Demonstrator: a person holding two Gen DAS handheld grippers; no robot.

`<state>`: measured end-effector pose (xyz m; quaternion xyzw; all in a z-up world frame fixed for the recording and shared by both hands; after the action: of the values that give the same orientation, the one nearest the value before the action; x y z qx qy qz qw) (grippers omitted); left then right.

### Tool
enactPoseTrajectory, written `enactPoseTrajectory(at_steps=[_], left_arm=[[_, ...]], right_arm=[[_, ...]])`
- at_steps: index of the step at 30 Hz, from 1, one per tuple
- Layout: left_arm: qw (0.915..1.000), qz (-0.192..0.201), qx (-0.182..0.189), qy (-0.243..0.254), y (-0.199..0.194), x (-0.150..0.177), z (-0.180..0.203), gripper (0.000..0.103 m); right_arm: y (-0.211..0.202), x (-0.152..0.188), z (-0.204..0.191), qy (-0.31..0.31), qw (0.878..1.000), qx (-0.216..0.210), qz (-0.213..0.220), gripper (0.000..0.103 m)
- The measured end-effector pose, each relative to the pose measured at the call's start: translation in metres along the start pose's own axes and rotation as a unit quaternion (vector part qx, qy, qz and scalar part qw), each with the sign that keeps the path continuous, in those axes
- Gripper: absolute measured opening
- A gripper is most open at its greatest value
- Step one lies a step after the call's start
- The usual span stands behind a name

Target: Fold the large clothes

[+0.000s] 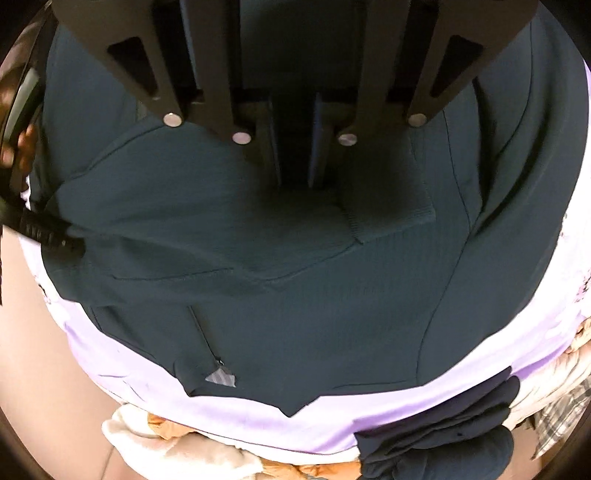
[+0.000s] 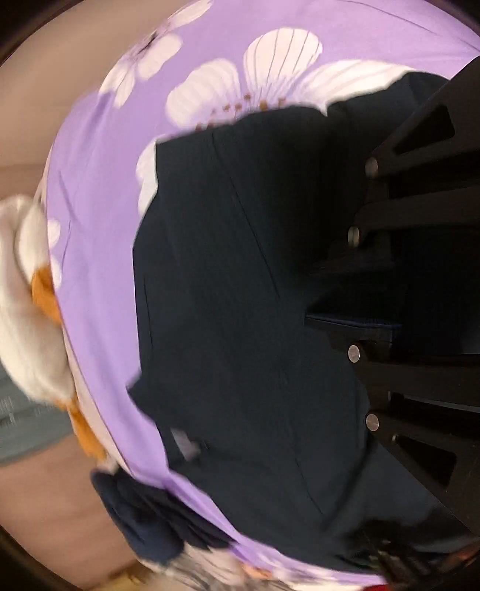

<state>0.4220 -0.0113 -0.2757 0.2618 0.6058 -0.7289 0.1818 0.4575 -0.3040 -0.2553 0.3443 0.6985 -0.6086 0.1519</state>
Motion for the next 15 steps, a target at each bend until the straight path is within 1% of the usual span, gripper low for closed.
enactPoseTrajectory(at_steps=[1, 3, 5, 6, 7, 8, 9, 10, 12, 15], left_arm=[[1.0000, 0.001, 0.004, 0.001, -0.001, 0.001, -0.001, 0.016], [0.9999, -0.003, 0.011, -0.005, -0.003, -0.001, -0.002, 0.014], [0.9995, -0.004, 0.025, -0.020, -0.011, -0.003, 0.000, 0.026], [0.9987, 0.001, 0.039, -0.035, -0.022, -0.004, 0.000, 0.048], [0.9983, 0.008, 0.039, -0.042, -0.032, -0.005, -0.001, 0.076], [0.9980, 0.019, 0.036, -0.049, -0.042, -0.006, -0.003, 0.083], [0.9961, 0.048, 0.034, -0.065, -0.062, -0.006, -0.010, 0.085], [0.9945, 0.061, 0.037, -0.076, -0.077, -0.004, -0.013, 0.085], [0.9897, 0.077, 0.051, -0.109, -0.107, 0.008, -0.026, 0.086], [0.9824, 0.092, 0.058, -0.152, -0.151, 0.042, -0.054, 0.087]], right_arm=[[0.004, -0.005, 0.009, 0.015, 1.000, 0.000, 0.000, 0.000], [0.008, -0.009, 0.016, 0.040, 0.999, -0.014, -0.006, 0.000], [0.000, -0.008, 0.016, 0.047, 0.999, -0.011, -0.006, 0.001], [-0.008, -0.009, 0.014, 0.048, 0.999, -0.016, -0.002, 0.007], [-0.021, -0.006, 0.009, 0.048, 0.998, -0.032, 0.007, 0.020], [-0.036, -0.001, 0.004, 0.048, 0.998, -0.049, 0.017, 0.029], [-0.049, 0.003, -0.001, 0.047, 0.996, -0.064, 0.027, 0.046], [-0.059, 0.006, -0.003, 0.046, 0.996, -0.073, 0.036, 0.057], [-0.088, 0.019, -0.006, 0.037, 0.994, -0.092, 0.048, 0.060], [-0.118, 0.045, -0.007, 0.024, 0.993, -0.111, 0.042, 0.062]])
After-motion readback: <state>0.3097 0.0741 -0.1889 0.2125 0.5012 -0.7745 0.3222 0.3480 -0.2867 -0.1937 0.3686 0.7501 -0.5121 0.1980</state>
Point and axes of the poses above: each gripper's, at about its wrist camera, not at the fingertips, and y roughly the way its jaws point, z to its right, x to its underside, the point moved 10 cm from there along y, roughly the way its jaws point, and after that the axes turned 7 degrees about z, right-handed, at the moved point
